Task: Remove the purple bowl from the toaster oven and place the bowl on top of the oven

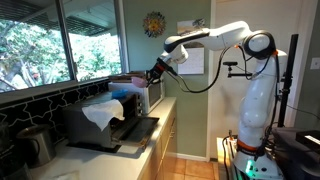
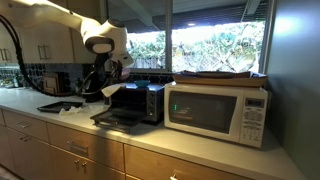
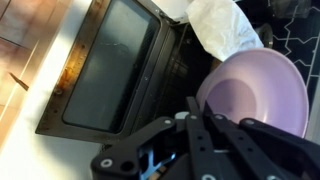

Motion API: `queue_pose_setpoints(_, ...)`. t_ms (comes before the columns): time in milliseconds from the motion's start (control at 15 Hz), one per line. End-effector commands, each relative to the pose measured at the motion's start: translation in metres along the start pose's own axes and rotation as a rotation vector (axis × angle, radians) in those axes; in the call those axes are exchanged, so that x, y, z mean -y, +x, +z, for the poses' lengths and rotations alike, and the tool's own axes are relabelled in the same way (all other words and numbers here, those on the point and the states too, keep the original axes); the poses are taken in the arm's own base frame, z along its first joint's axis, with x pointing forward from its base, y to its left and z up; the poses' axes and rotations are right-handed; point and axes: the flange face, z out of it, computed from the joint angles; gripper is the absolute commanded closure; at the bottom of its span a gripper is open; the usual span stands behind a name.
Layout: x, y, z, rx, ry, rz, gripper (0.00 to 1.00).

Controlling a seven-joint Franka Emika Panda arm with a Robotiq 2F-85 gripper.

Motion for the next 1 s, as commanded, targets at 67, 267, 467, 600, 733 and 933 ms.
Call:
queue_pose_setpoints(67,0.049,0.024,0.023,-0.025,-0.065,0.034,0.99)
queue_pose_setpoints(267,0.082,0.020,0.048,-0.013,-0.070,0.016,0.99)
queue_pose_setpoints(467,0.078,0.015,0.047,-0.011,-0.050,0.007,0.96)
queue_pose_setpoints(600,0.082,0.018,0.051,-0.010,-0.050,0.006,0.96)
queue_pose_setpoints(733,0.088,0.017,0.059,-0.016,-0.056,0.004,0.99)
queue_pose_setpoints(933,0.112,0.009,0.081,0.046,-0.106,-0.030,0.99)
